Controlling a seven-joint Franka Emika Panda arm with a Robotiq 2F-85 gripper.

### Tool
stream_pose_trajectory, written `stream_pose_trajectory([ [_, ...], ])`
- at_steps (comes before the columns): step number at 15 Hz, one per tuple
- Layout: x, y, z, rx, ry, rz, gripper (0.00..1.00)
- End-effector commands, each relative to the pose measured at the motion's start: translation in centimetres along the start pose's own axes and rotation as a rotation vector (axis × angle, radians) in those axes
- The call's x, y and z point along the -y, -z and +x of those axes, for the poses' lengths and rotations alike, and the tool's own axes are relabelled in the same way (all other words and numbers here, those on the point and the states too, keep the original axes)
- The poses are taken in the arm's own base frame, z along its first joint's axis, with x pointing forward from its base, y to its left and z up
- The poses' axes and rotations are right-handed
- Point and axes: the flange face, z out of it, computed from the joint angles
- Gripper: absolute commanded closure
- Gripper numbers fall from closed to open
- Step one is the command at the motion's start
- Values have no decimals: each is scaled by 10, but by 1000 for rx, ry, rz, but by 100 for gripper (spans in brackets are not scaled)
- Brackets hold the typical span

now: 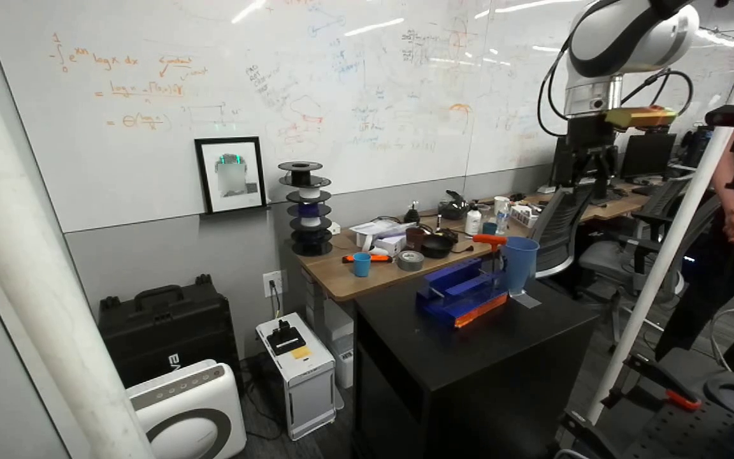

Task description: Put the wrench in the light blue cup next to the toolbox

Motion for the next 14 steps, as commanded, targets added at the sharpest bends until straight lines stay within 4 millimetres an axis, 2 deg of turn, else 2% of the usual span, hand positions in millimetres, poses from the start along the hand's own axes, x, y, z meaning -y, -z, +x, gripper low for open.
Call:
stream_pose_trajectory([
  [1, 16, -7, 64, -1, 89, -28, 0],
  [5, 45, -34, 109, 42, 194, -68, 0],
  [7, 61, -45, 126, 57, 236, -82, 0],
  [12, 93, -69, 153, 85, 339, -119, 0],
  [13, 97, -75, 156, 92, 355, -126, 25],
  [14, 100, -79, 158, 97, 371, -133, 26],
])
